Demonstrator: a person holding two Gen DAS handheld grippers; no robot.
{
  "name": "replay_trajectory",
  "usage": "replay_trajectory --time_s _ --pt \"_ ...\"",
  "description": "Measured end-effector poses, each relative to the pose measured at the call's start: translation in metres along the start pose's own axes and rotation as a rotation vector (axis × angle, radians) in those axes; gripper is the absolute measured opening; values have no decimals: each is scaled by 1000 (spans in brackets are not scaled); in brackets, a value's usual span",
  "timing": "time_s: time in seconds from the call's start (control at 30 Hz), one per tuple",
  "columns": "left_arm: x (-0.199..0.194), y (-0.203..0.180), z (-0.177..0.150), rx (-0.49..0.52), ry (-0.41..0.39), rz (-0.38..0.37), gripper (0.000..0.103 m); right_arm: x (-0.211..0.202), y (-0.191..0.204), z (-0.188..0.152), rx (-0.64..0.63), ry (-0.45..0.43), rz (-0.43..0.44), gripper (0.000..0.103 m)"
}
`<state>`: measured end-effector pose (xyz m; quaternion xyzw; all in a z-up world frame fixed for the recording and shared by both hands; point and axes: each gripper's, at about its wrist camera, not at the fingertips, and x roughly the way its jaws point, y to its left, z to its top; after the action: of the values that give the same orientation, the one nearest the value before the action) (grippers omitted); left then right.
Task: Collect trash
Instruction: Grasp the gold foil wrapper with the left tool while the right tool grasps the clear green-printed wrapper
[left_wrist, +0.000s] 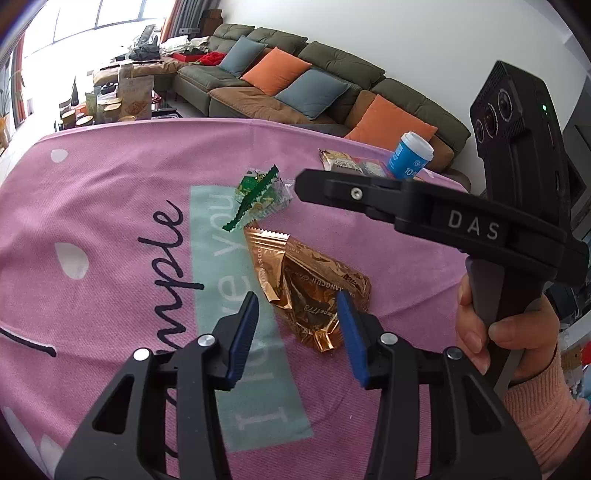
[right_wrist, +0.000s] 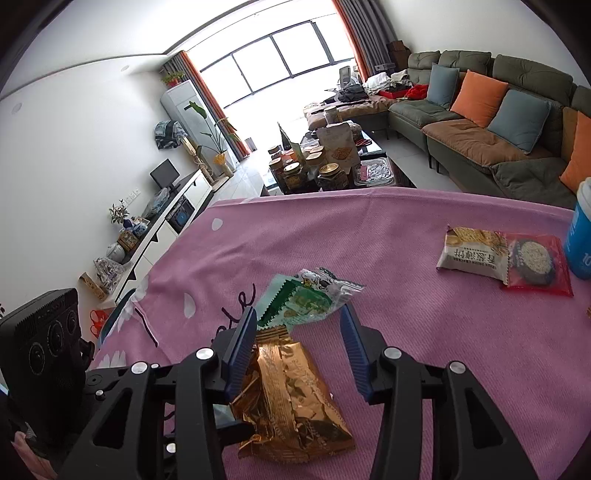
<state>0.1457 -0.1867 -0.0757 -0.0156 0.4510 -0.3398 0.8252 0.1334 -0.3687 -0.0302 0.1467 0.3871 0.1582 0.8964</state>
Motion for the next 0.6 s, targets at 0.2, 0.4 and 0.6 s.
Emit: replay_trajectory --time_s 0.2,0.4,0.6 --pt "10 3 3 -7 19 -13 15 26 5 16 -31 39 -34 48" --pt "10 5 4 -8 15 -19 14 37 1 12 -33 68 -55 33" --pt "9 6 2 -6 6 -20 13 32 -6 6 -7 60 -49 17"
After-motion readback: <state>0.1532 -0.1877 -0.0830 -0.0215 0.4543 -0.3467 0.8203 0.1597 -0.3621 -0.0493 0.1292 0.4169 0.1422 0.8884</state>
